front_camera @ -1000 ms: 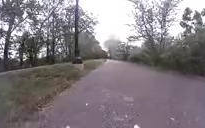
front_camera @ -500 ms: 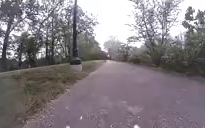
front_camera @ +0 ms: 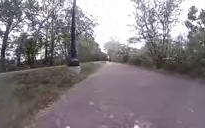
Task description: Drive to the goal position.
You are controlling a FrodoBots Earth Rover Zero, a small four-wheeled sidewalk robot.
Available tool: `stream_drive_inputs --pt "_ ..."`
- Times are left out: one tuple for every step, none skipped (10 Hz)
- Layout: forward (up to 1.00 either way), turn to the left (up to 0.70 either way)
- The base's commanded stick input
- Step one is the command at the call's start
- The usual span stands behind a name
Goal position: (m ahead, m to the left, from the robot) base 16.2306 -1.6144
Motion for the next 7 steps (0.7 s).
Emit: stream_drive_inputs --pt "0.70 0.00" --pt "0.70 0.00" --pt "0.70 0.00" --pt "0.70 0.00" --pt "0.70 0.00" --pt "0.70 0.00" --pt "0.70 0.00"
